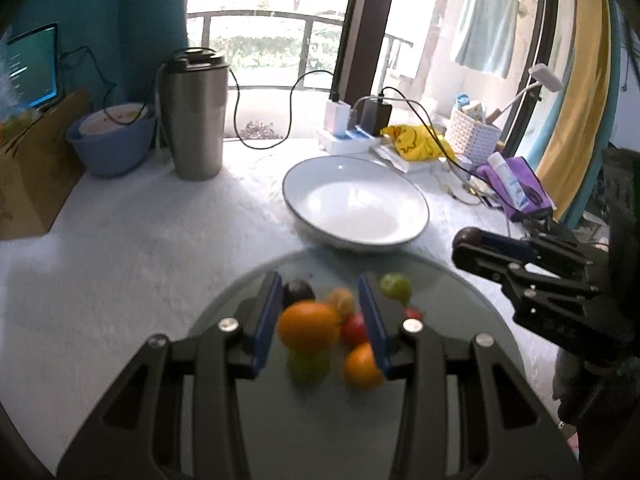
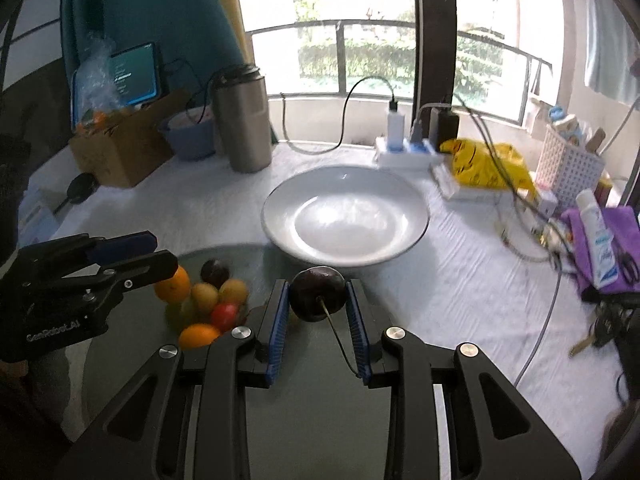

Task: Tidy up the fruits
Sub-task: 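Lift and carry the plum with the right tool while the left carries the mandarin toward the bowl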

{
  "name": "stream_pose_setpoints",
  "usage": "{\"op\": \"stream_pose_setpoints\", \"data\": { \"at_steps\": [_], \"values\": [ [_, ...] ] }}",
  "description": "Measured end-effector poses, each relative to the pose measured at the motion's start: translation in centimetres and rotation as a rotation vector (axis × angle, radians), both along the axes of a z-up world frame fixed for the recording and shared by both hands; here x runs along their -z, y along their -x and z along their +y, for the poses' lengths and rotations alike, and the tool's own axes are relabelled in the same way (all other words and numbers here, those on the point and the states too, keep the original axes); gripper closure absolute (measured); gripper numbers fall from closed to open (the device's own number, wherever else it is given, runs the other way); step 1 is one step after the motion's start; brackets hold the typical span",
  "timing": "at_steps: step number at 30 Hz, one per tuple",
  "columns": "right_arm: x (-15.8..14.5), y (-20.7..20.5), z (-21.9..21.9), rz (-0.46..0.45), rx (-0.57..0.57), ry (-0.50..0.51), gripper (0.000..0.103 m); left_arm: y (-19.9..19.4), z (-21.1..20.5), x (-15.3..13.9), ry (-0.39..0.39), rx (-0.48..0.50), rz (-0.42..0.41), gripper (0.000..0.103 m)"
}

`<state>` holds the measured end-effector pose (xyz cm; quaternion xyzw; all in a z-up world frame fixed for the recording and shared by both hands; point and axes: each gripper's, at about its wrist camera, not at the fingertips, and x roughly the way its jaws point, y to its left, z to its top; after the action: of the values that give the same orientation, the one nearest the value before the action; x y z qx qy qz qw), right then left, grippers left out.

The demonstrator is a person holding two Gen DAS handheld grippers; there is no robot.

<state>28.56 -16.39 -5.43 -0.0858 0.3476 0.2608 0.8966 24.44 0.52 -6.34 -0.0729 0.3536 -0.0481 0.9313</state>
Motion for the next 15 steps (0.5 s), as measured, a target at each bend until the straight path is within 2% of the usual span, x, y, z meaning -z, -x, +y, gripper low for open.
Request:
{"op": "stream_pose_setpoints", "data": {
  "at_steps": [10,15],
  "values": [
    [-1.2,-4.7,-0.5,-0.058,0.028,0.000,0.072,-5.4,-0.5,-0.1,-0.004,0.058,-0.016,0.062],
    [-1.5,-5.6,-0.9,-0.065,0.040,-0.012,0.072,-5.2,0.3,-0.6,-0.006,0.046,-0.018,0.062]
  ]
}}
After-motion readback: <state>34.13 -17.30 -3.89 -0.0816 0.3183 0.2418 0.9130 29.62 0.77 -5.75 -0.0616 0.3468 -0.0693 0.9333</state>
